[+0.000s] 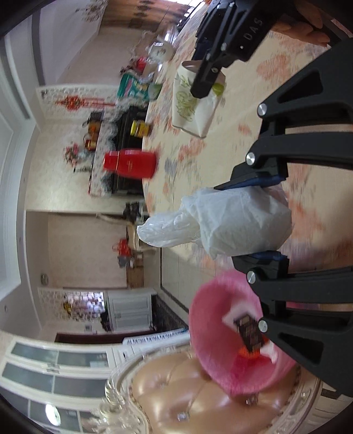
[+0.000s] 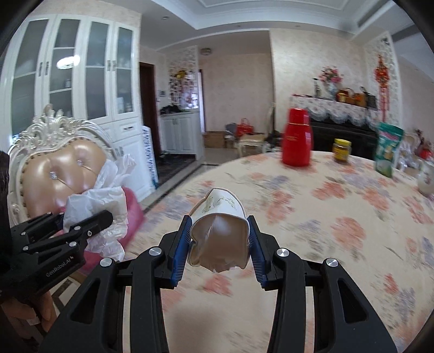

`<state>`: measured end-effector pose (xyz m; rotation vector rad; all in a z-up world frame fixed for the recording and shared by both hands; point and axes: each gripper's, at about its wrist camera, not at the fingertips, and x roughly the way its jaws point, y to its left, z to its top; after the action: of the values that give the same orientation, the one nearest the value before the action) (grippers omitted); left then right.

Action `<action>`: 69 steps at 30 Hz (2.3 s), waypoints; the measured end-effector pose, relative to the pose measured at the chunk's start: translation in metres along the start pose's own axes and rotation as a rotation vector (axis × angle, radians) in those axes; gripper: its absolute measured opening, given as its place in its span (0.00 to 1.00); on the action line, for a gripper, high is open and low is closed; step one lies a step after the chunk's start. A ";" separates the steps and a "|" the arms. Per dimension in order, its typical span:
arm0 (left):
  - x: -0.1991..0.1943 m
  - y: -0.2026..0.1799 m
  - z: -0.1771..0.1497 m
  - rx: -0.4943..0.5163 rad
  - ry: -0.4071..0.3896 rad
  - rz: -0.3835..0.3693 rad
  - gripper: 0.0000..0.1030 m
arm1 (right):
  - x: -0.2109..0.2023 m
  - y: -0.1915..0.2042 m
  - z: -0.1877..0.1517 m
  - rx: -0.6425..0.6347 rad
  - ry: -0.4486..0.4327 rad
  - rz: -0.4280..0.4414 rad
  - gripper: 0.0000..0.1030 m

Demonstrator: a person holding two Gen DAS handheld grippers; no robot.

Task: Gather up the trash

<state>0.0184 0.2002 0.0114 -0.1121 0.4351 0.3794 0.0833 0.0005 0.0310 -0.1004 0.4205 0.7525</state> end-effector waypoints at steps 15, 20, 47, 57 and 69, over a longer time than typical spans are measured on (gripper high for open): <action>0.000 0.169 0.012 -0.141 0.021 0.197 0.34 | 0.081 0.129 0.045 -0.134 0.009 0.238 0.39; 0.026 0.200 0.012 -0.181 0.063 0.194 0.34 | 0.114 0.156 0.046 -0.160 0.048 0.300 0.39; -0.007 0.205 -0.003 -0.148 -0.004 0.366 0.95 | 0.131 0.153 0.045 -0.178 0.110 0.367 0.63; -0.052 0.151 0.006 -0.121 -0.048 0.429 0.95 | 0.064 0.121 0.049 -0.224 0.062 0.336 0.81; -0.092 0.099 -0.003 -0.199 -0.032 0.393 0.95 | 0.033 0.078 0.041 -0.226 0.043 0.393 0.82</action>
<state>-0.0979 0.2603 0.0456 -0.2147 0.3862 0.8109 0.0651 0.0886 0.0600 -0.2503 0.3993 1.1863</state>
